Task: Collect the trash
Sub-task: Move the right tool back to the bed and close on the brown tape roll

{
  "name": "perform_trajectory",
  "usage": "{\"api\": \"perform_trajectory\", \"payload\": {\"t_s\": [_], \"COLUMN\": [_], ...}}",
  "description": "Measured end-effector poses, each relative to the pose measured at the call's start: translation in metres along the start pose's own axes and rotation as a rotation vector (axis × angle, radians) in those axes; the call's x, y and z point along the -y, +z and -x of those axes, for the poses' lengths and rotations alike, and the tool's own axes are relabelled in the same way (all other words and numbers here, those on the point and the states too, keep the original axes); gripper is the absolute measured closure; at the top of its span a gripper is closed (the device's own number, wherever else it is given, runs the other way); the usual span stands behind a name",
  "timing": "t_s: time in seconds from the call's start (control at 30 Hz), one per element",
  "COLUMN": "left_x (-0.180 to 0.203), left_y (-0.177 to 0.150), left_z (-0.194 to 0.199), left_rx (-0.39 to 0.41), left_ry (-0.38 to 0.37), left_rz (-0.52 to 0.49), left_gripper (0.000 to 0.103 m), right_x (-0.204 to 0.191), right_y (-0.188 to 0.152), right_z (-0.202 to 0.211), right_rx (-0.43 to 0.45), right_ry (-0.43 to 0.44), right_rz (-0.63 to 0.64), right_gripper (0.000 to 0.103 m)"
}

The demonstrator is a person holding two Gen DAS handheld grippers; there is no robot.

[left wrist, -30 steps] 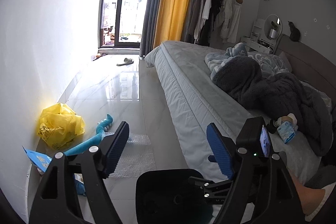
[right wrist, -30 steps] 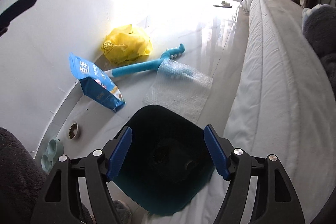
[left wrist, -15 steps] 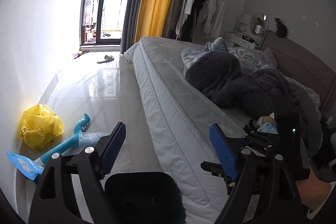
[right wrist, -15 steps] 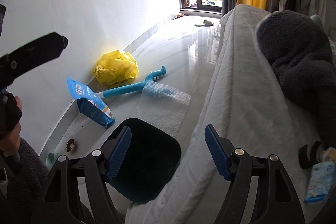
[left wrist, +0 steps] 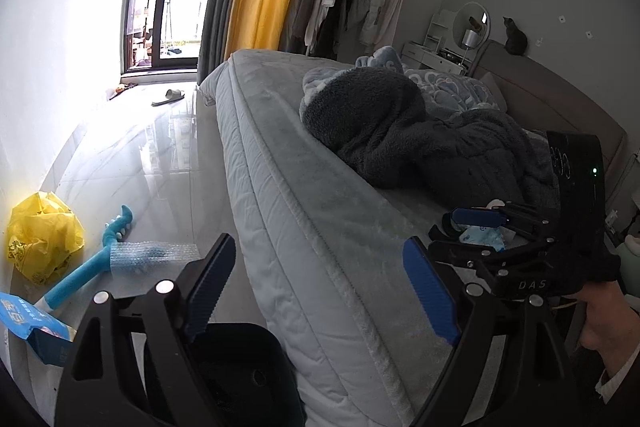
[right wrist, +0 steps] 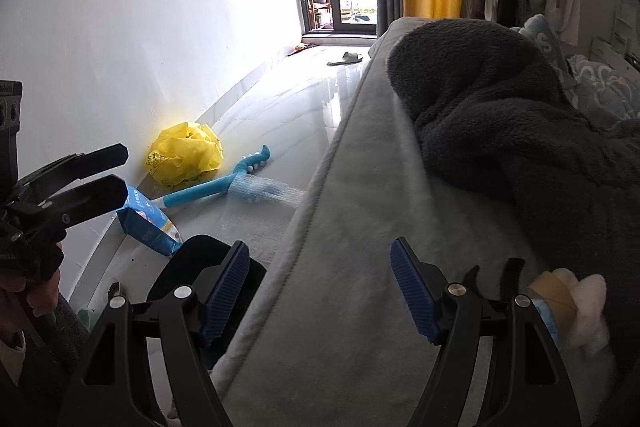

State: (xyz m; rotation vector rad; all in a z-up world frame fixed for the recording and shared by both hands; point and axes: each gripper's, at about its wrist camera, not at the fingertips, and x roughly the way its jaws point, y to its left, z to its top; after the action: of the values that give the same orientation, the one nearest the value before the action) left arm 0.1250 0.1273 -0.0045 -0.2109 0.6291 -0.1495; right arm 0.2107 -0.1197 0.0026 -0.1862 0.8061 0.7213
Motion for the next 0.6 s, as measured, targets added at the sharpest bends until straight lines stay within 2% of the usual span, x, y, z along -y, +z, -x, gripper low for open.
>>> {"api": "perform_trajectory", "payload": {"t_s": [0.23, 0.6], "left_x": [0.021, 0.080], "left_y": [0.001, -0.010], "left_z": [-0.018, -0.067], "left_rx": [-0.011, -0.094], "left_ry": [-0.060, -0.114], "left_rz": [0.046, -0.047], "left_gripper": [0.010, 0.010], "right_x": [0.056, 0.113], "right_y": [-0.007, -0.020], "right_z": [0.023, 0.031], "right_rx": [0.019, 0.009], "right_ry": [-0.074, -0.148], "right_rz": [-0.045, -0.045], "right_gripper": [0.028, 0.028]}}
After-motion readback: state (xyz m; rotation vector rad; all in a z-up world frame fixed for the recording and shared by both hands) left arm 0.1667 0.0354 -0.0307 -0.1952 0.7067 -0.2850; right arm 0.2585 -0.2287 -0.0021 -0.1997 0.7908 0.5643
